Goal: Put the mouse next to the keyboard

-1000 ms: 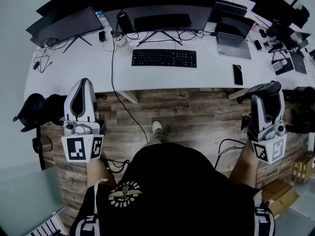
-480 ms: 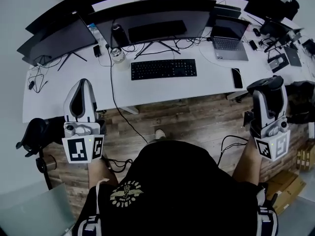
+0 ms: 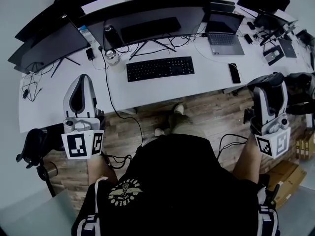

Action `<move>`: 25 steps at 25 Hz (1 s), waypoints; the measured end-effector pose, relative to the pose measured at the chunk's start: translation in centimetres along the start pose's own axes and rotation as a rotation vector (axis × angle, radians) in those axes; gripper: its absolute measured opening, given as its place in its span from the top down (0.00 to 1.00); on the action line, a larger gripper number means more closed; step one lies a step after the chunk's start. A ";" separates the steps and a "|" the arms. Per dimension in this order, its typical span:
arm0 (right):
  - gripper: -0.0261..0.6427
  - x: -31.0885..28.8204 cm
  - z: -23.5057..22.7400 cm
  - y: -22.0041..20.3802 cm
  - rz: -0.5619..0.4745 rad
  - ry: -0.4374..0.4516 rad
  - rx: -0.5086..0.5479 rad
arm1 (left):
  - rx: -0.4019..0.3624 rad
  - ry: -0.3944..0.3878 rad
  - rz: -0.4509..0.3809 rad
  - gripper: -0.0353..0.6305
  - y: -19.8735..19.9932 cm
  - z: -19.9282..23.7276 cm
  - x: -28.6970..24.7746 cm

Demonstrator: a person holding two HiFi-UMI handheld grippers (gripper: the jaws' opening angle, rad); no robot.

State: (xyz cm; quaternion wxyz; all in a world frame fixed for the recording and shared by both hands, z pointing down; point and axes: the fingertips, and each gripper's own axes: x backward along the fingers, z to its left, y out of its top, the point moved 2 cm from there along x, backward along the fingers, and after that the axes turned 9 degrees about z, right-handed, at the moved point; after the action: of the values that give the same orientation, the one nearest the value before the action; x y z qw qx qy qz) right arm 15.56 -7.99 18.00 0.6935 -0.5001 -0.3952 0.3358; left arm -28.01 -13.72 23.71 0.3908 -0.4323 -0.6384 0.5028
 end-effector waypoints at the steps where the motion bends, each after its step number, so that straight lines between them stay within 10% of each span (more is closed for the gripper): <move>1: 0.53 -0.2 0.0 -0.1 -0.002 0.001 -0.001 | -0.001 0.002 -0.001 0.94 0.0 0.2 0.0; 25: 0.53 -6.2 -2.6 -4.3 0.052 0.034 -0.038 | -0.004 0.025 0.058 0.94 -2.2 1.0 -4.0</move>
State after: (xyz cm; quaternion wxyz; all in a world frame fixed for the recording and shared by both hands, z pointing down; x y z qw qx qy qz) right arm 15.35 -15.62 20.31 0.6814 -0.5290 -0.3766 0.3376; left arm -27.99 -18.07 25.47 0.3830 -0.4578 -0.6217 0.5072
